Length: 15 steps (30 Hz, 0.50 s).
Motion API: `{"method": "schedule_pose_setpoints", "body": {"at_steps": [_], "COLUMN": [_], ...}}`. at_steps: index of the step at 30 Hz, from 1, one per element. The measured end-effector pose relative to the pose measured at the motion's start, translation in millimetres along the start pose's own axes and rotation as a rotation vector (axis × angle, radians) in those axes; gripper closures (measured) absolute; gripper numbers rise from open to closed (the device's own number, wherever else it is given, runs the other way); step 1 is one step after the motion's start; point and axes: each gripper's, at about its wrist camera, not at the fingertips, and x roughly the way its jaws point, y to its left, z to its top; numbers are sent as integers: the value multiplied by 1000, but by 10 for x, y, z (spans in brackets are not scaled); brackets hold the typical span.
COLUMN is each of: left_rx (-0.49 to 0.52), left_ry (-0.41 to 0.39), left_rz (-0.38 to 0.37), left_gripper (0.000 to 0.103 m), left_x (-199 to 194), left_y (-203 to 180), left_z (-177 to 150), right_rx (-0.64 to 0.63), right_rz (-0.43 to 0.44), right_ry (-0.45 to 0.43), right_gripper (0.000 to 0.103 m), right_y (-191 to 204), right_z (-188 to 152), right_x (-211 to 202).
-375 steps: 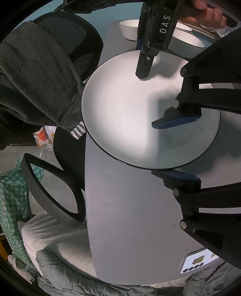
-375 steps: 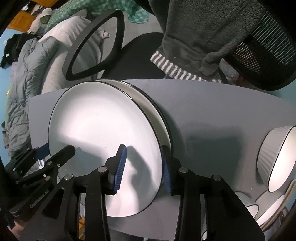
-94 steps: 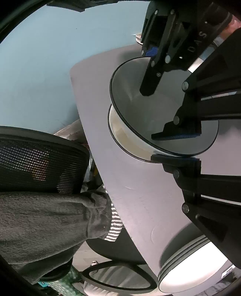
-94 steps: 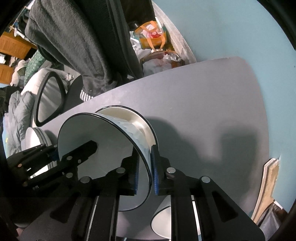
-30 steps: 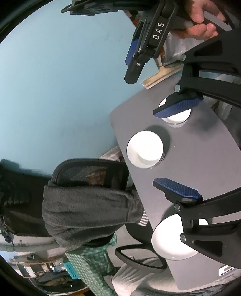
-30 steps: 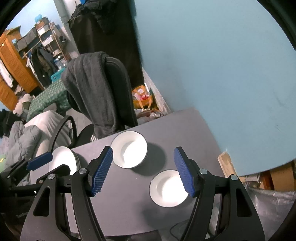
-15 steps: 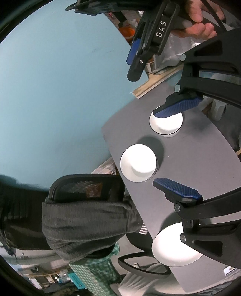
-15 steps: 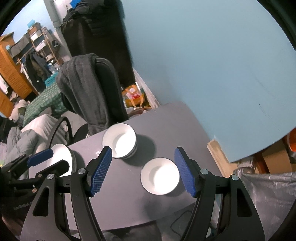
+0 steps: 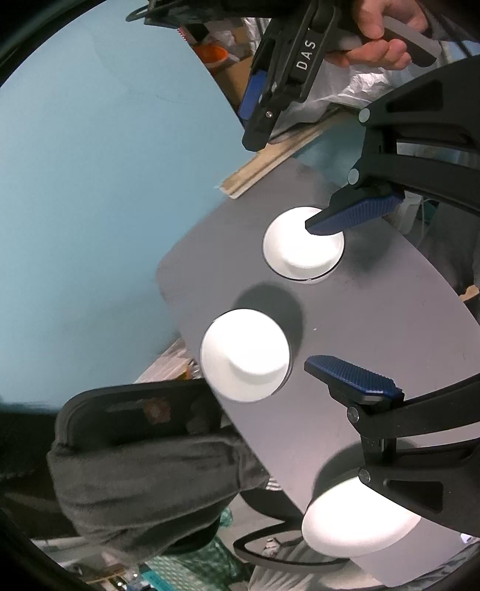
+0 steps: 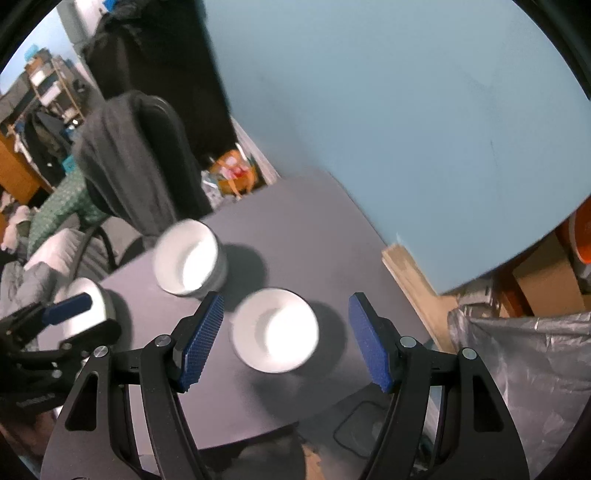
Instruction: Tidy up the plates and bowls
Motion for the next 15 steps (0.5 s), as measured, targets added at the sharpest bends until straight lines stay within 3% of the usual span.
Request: {"method": "schedule_pose_setpoints", "body": {"at_steps": [15], "left_rx": [-13], "left_ry": [111], "left_rz": [-18], "left_gripper": [34], "left_x": [865], "left_y": [-102], "left_z": [-83], "right_rx": [46], "right_rz": [37], "right_ry": [167], "right_gripper": [33], "right_y": [-446], "right_z": [-331], "right_x": [957]}}
